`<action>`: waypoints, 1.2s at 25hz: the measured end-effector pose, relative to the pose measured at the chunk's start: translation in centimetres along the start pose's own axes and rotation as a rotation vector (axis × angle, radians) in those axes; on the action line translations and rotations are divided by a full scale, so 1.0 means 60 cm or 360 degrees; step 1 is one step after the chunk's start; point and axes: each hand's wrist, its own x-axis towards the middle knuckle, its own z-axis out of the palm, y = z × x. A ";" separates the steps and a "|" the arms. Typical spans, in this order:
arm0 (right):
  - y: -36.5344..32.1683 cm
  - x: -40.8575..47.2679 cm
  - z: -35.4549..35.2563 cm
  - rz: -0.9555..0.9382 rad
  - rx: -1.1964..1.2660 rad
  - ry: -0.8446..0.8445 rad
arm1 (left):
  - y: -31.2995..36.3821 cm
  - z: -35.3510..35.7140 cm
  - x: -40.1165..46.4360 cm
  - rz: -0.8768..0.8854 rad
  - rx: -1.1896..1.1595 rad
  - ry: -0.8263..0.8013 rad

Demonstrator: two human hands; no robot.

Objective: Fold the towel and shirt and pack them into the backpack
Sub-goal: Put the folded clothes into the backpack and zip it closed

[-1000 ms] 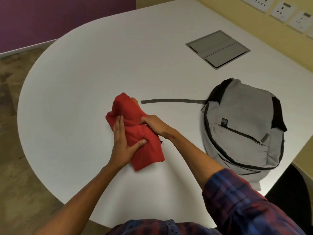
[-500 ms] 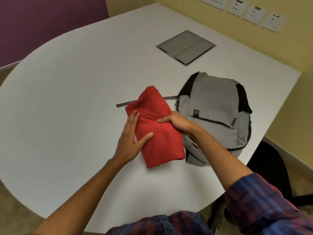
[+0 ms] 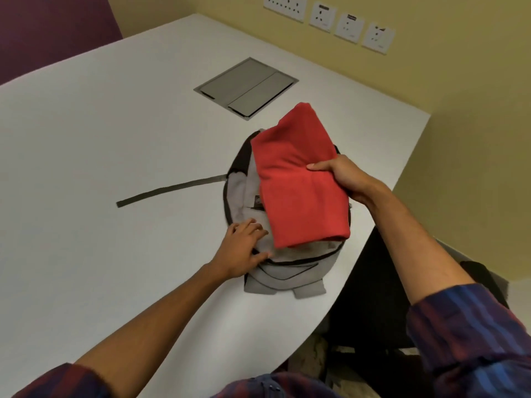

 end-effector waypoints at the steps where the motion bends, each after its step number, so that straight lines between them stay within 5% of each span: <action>1: 0.002 0.000 -0.024 -0.0001 0.0005 0.0033 | 0.010 0.013 0.022 0.0022 0.0140 -0.0153; 11: 0.060 -0.009 -0.165 0.0063 0.0064 0.0222 | 0.050 0.047 0.094 0.0058 0.0178 -0.0850; 18: 0.033 -0.027 -0.200 -0.0039 0.0088 0.0416 | 0.057 -0.039 0.189 -0.0112 -0.0591 -0.0375; 25: 0.013 -0.071 -0.111 -0.0749 -0.0836 0.1457 | 0.074 -0.198 0.379 -0.0199 -0.0970 0.0078; 28: 0.117 -0.074 0.001 -0.1021 -0.1178 0.1239 | 0.075 -0.249 0.430 -0.0095 -0.0968 0.0043; 30: 0.205 -0.057 0.070 -0.0876 -0.1581 0.0908 | 0.089 -0.263 0.445 -0.0072 -0.0959 0.0035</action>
